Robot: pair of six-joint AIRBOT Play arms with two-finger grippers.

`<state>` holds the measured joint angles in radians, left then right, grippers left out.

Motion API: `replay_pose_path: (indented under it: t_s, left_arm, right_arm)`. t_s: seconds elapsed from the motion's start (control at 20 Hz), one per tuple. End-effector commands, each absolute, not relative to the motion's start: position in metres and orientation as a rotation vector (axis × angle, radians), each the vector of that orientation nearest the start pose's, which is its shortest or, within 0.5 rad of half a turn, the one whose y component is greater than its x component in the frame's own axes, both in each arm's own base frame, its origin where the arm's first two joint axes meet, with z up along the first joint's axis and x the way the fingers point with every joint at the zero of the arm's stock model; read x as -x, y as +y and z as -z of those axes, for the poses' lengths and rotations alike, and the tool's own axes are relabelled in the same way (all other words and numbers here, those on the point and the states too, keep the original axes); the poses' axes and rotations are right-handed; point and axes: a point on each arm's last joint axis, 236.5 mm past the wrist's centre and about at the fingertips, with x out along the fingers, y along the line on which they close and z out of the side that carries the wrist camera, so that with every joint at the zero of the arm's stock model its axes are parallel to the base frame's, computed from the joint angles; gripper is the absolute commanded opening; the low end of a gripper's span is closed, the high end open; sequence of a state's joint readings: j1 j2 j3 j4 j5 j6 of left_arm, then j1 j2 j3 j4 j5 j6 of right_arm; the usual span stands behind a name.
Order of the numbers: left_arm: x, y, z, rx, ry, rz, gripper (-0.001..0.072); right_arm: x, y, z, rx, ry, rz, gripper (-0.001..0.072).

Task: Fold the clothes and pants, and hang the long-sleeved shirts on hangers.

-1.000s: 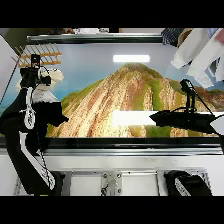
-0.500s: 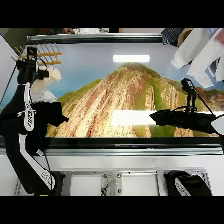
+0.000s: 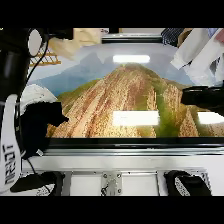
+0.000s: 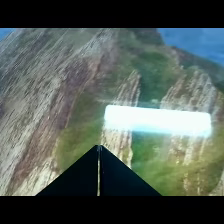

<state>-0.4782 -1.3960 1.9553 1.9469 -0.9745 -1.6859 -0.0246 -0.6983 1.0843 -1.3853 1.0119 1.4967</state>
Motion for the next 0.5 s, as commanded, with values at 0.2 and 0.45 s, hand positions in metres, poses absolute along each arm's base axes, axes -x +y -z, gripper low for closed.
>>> replay_pose_path:
  t_s: [0.2,0.45]
  left_arm:
    - [-0.365,-0.327,-0.220,-0.255,0.590,0.638,0.0015]
    - [-0.362,-0.365,-0.131,-0.221,0.799,0.721,0.0720]
  right_arm:
    - [-0.339,-0.025,-0.239,-0.180,0.539,0.076,0.0010]
    - [-0.346,-0.015,-0.231,-0.227,0.564,0.039,0.0024]
